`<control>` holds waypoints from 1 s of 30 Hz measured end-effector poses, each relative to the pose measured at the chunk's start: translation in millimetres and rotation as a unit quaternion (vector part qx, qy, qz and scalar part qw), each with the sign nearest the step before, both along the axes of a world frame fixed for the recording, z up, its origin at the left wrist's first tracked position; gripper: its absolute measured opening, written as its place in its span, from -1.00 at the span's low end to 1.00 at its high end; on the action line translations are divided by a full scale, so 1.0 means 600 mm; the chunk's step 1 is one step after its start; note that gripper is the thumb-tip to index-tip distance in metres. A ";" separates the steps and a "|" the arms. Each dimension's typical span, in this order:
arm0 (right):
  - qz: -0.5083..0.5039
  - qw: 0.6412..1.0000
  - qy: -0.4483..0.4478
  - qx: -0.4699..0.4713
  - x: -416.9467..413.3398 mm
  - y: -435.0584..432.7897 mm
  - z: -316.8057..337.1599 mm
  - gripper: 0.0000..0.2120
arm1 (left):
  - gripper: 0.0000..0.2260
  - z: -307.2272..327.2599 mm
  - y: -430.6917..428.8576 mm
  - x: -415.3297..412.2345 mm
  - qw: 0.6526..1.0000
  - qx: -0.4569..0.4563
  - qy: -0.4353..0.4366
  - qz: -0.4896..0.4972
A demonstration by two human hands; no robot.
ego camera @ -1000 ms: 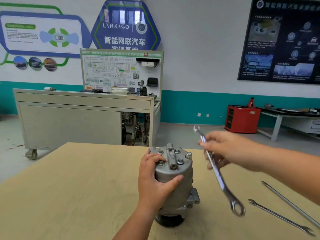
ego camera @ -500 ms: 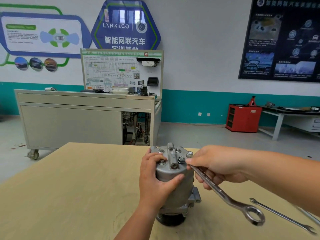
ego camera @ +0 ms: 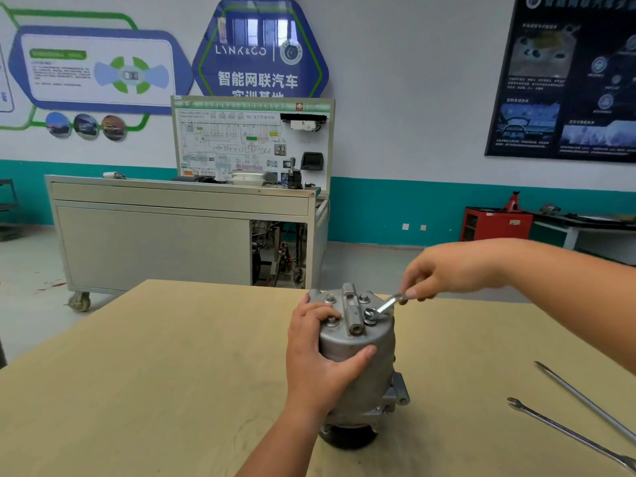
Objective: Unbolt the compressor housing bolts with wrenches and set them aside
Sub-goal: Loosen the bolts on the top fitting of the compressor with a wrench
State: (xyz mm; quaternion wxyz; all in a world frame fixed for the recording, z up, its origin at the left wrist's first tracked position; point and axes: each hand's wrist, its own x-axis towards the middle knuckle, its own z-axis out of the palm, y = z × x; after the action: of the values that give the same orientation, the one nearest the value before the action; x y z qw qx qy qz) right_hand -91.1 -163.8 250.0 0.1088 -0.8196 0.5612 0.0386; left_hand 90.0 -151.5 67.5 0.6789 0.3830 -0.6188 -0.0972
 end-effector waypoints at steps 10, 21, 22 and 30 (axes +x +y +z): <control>-0.084 0.865 -0.427 0.250 0.021 0.091 -0.050 -0.79 | -0.55 0.001 -0.004 0.002 1.000 -0.015 0.001 -0.001; -0.134 0.865 -0.430 0.220 0.054 0.097 -0.056 -0.77 | -0.55 -0.002 -0.008 0.003 1.000 -0.021 -0.007 0.002; -0.131 0.868 -0.425 0.220 0.053 0.097 -0.057 -0.77 | -0.55 -0.001 -0.008 0.003 1.000 -0.021 -0.008 0.002; -0.106 0.884 -0.390 0.235 0.051 0.087 -0.061 -0.76 | -0.56 0.002 -0.005 0.002 1.000 -0.020 -0.009 0.010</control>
State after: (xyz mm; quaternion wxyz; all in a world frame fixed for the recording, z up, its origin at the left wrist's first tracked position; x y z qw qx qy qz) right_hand -60.2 -111.8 213.4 0.5119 -0.6546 0.5313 -0.1650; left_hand 91.0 -154.7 68.9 0.6818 0.3766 -0.6228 -0.0743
